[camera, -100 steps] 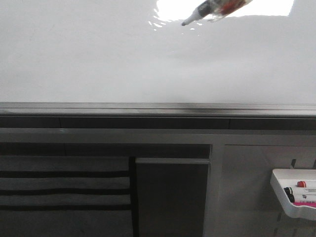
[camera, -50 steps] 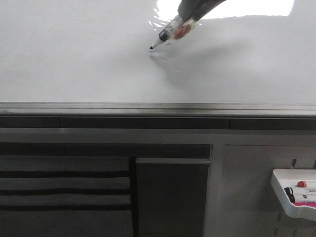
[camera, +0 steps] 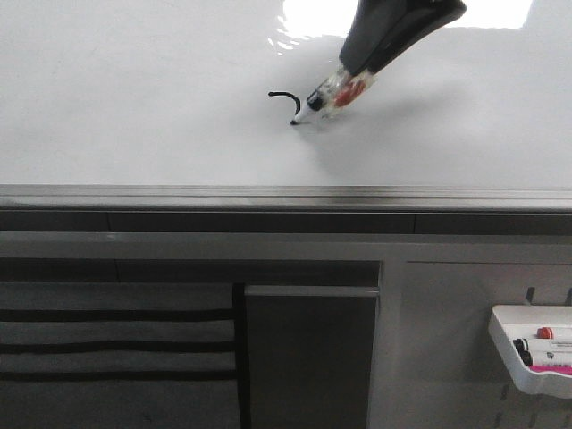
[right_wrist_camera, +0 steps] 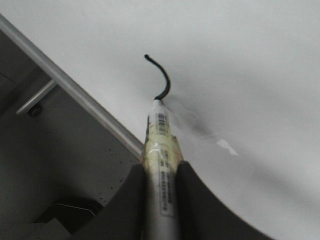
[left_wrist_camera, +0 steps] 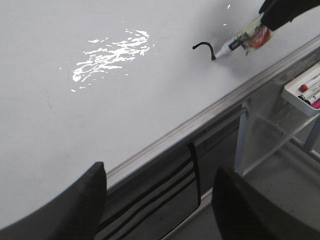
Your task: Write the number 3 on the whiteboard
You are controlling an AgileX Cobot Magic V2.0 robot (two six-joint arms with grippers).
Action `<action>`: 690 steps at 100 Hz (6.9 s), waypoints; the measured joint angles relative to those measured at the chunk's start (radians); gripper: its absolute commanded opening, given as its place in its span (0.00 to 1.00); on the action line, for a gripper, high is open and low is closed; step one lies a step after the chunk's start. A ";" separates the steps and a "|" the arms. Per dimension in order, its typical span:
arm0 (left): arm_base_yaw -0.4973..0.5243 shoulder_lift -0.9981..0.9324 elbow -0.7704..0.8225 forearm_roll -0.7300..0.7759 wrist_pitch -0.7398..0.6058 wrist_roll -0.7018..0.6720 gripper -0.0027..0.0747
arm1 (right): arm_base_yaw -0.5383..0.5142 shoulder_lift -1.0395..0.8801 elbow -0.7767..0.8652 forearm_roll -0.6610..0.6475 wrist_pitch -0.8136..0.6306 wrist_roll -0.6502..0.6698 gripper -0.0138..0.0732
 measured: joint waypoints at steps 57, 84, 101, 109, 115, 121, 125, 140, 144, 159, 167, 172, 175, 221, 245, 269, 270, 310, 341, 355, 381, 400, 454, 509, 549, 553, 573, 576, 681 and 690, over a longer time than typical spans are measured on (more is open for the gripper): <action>0.000 0.000 0.000 0.000 0.000 0.000 0.59 | 0.063 0.033 0.075 0.024 -0.078 0.002 0.19; 0.000 0.000 0.000 0.000 0.000 0.000 0.59 | 0.110 -0.053 0.083 -0.002 -0.090 -0.004 0.19; 0.000 0.000 0.000 0.000 0.000 0.000 0.58 | 0.176 -0.247 0.189 -0.002 -0.095 -0.045 0.19; 0.000 0.000 0.000 0.000 0.000 0.000 0.59 | 0.204 -0.312 0.239 -0.002 -0.095 -0.074 0.19; 0.000 0.000 0.000 0.000 0.000 0.000 0.59 | 0.216 -0.352 0.273 -0.002 -0.094 -0.084 0.19; 0.000 0.000 0.000 0.000 0.000 0.000 0.58 | 0.223 -0.376 0.294 -0.002 -0.091 -0.088 0.19; 0.000 0.000 0.000 0.000 0.000 0.000 0.58 | 0.225 -0.391 0.303 -0.002 -0.083 -0.094 0.19; 0.000 0.000 0.000 0.000 0.000 0.000 0.58 | 0.225 -0.414 0.310 -0.002 -0.046 -0.094 0.19; 0.000 0.000 0.000 0.000 0.000 0.000 0.58 | 0.225 -0.413 0.310 -0.002 -0.038 -0.094 0.19; 0.000 0.000 0.000 -0.006 0.000 0.000 0.58 | 0.225 -0.413 0.310 -0.002 -0.018 -0.094 0.19; 0.000 0.000 0.000 -0.012 0.000 0.000 0.58 | 0.225 -0.413 0.310 -0.002 -0.014 -0.110 0.19; 0.000 0.000 0.000 -0.014 0.004 0.003 0.58 | 0.225 -0.413 0.310 -0.002 -0.012 -0.136 0.19; 0.000 0.002 0.000 -0.017 0.008 0.012 0.58 | 0.226 -0.413 0.310 -0.003 -0.012 -0.156 0.19; -0.309 0.200 -0.117 -0.017 0.104 0.322 0.58 | 0.385 -0.413 0.310 -0.005 -0.106 -0.563 0.19; -0.411 0.309 -0.187 0.001 0.100 0.392 0.58 | 0.390 -0.413 0.310 -0.005 -0.113 -0.588 0.19; -0.450 0.378 -0.209 0.009 0.046 0.428 0.58 | 0.392 -0.413 0.310 -0.005 -0.128 -0.623 0.19; -0.450 0.380 -0.209 0.009 0.046 0.428 0.58 | 0.392 -0.413 0.310 -0.005 -0.129 -0.623 0.19; -0.455 0.406 -0.209 0.031 0.032 0.436 0.39 | 0.392 -0.413 0.311 -0.005 -0.163 -0.625 0.19; -0.455 0.406 -0.209 0.033 0.006 0.438 0.11 | 0.392 -0.413 0.311 -0.005 -0.163 -0.625 0.19; -0.455 0.406 -0.209 0.042 0.006 0.446 0.07 | 0.392 -0.413 0.311 -0.005 -0.163 -0.625 0.19; -0.456 0.408 -0.209 0.052 0.014 0.452 0.01 | 0.392 -0.403 0.311 -0.005 -0.163 -0.628 0.33; -0.456 0.410 -0.209 0.050 0.009 0.450 0.01 | 0.392 -0.401 0.311 -0.005 -0.163 -0.628 0.47; -0.143 0.469 -0.209 0.018 -0.242 0.161 0.01 | -0.022 -0.618 0.311 -0.014 -0.068 -0.412 0.47; 0.124 0.670 -0.209 -0.281 -0.419 0.133 0.01 | -0.087 -0.630 0.311 -0.017 0.051 -0.398 0.47; 0.126 0.702 -0.210 -0.261 -0.442 0.133 0.01 | -0.087 -0.630 0.311 -0.017 0.053 -0.398 0.47; 0.126 0.703 -0.210 -0.261 -0.442 0.133 0.01 | -0.087 -0.630 0.311 -0.017 0.053 -0.398 0.47; 0.126 0.708 -0.213 -0.257 -0.442 0.133 0.06 | -0.087 -0.630 0.311 -0.017 0.053 -0.397 0.47; 0.126 0.708 -0.213 -0.257 -0.442 0.133 0.10 | -0.087 -0.630 0.311 -0.017 0.053 -0.397 0.47; 0.319 0.031 -0.030 0.032 0.020 -0.081 0.36 | -0.093 -0.991 0.543 -0.491 0.106 0.698 0.47; 0.292 -0.066 0.095 0.025 -0.114 -0.088 0.32 | -0.093 -1.061 0.597 -0.504 0.054 0.704 0.44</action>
